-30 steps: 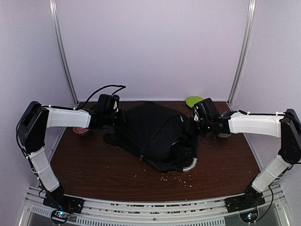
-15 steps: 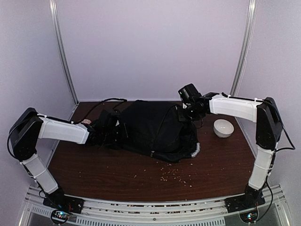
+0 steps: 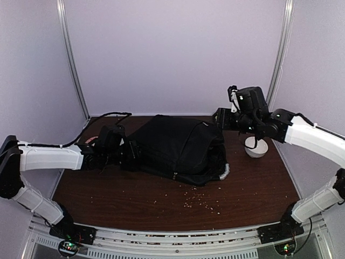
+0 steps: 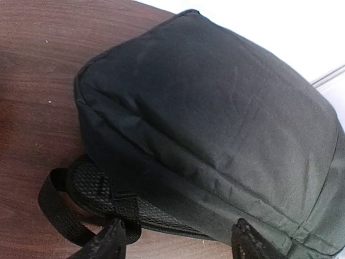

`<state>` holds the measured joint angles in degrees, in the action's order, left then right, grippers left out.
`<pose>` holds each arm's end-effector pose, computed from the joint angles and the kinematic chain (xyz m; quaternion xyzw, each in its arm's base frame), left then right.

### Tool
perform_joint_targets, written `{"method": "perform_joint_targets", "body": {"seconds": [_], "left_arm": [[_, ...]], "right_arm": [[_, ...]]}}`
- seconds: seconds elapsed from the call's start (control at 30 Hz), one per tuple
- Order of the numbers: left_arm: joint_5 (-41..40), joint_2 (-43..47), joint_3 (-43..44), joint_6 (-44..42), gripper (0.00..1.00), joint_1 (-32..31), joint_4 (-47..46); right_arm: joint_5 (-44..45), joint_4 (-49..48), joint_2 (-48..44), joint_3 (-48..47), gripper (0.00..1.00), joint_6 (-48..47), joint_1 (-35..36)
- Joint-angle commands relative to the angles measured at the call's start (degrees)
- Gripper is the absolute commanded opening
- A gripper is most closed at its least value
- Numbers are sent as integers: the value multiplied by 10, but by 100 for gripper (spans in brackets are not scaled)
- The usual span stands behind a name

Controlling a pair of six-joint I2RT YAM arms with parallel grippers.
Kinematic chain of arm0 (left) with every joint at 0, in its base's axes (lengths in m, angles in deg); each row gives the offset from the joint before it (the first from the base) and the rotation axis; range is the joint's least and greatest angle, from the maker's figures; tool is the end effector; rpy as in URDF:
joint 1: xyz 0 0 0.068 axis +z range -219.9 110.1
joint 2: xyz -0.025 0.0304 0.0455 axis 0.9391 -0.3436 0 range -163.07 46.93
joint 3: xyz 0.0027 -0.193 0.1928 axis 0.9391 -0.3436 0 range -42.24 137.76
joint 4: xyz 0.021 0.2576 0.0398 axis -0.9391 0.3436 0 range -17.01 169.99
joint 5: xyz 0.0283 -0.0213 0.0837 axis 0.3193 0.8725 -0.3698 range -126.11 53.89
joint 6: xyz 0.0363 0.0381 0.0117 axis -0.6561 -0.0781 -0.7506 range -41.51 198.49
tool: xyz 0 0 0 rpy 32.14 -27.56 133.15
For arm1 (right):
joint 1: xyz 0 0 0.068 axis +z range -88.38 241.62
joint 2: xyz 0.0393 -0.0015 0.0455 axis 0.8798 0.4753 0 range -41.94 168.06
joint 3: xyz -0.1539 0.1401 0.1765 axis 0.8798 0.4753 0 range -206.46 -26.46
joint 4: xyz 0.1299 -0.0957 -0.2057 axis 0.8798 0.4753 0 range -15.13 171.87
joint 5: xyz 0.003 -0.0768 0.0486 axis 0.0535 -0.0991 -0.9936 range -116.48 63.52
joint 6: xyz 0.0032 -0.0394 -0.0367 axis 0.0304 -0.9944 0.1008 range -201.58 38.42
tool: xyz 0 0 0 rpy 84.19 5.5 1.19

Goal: Pack the student bag
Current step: Zip the student bag at the center of the board.

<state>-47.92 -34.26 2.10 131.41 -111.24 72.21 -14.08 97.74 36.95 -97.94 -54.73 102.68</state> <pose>0.2296 -0.1924 0.2114 -0.1360 0.8774 -0.2681 0.3740 0.2416 0.2003 0.3456 -0.0533 0.8622 0.1987 0.4629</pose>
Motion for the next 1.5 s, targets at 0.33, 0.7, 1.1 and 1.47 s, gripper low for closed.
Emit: {"method": "perform_joint_targets", "body": {"seconds": [0.33, 0.7, 1.1, 1.47], "left_arm": [[162, 21, -52, -1, 69, 28, -73], [121, 96, -104, -20, 68, 29, -35], [126, 99, -123, -21, 67, 30, -44], [136, 97, -128, -18, 68, 30, -52]], "right_arm": [[53, -261, -56, 252, 46, 118, 259], [100, -279, 160, 158, 36, 230, 290], [109, -203, 284, 86, 35, 318, 275], [123, -194, 310, 61, 39, 322, 263]]}}
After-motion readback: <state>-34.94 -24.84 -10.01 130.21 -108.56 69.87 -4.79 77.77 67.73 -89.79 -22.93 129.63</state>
